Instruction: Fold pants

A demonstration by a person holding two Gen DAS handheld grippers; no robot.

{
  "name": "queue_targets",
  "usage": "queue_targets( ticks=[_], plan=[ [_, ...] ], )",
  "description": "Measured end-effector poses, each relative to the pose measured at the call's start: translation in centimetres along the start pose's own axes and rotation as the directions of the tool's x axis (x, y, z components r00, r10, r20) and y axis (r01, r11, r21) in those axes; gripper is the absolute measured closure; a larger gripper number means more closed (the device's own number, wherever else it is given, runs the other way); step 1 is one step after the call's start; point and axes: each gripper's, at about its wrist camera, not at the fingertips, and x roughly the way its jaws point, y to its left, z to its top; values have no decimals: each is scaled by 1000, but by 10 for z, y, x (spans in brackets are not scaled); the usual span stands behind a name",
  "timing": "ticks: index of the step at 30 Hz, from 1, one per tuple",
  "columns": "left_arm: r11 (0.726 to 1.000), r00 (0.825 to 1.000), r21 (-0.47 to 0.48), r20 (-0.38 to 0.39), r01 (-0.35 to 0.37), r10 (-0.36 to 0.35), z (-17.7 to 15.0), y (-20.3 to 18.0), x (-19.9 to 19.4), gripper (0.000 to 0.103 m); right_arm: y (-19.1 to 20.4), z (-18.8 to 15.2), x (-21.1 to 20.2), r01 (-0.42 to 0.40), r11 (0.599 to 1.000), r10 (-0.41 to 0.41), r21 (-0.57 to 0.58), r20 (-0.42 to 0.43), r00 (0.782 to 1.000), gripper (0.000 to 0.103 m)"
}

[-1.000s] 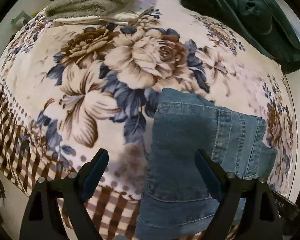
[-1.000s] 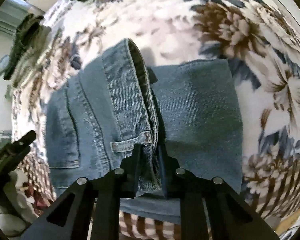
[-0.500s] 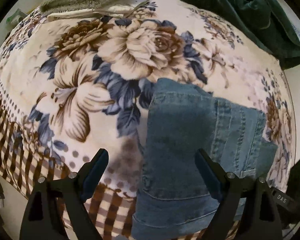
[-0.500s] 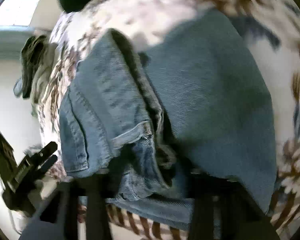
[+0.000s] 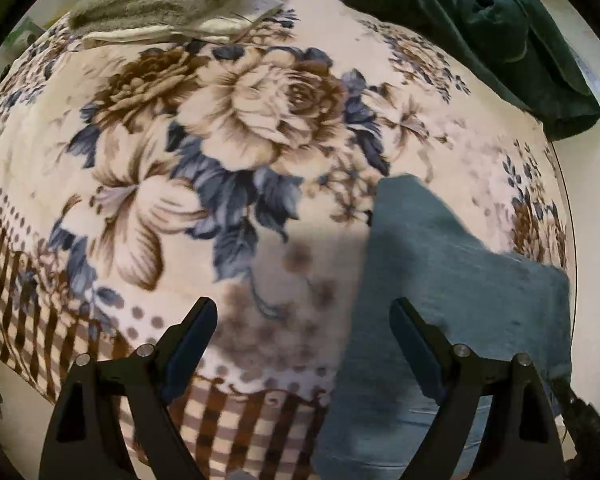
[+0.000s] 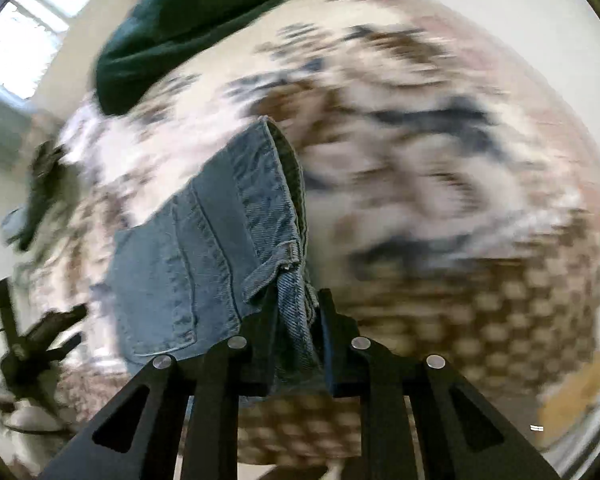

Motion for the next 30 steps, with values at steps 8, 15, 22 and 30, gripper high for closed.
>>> queue_targets(
  ticks=[8,15,22,30],
  plan=[
    [997,995,8,-66,81,-81,5,-35,29,15,-83,7,49,10,989,29,147,-260,965,59],
    [990,985,23,-110,137,-134,31,-69,69,15,-105,54,79,-142,956,178,257,-124,976,22],
    [961,951,-1,-136,278,-276,47,-78,105,52,-92,80,120,-348,892,386,288,-87,918,75],
    [931,920,-72,-144,357,-364,48,-58,119,67,-80,110,106,-223,953,241,204,-66,968,94]
  ],
)
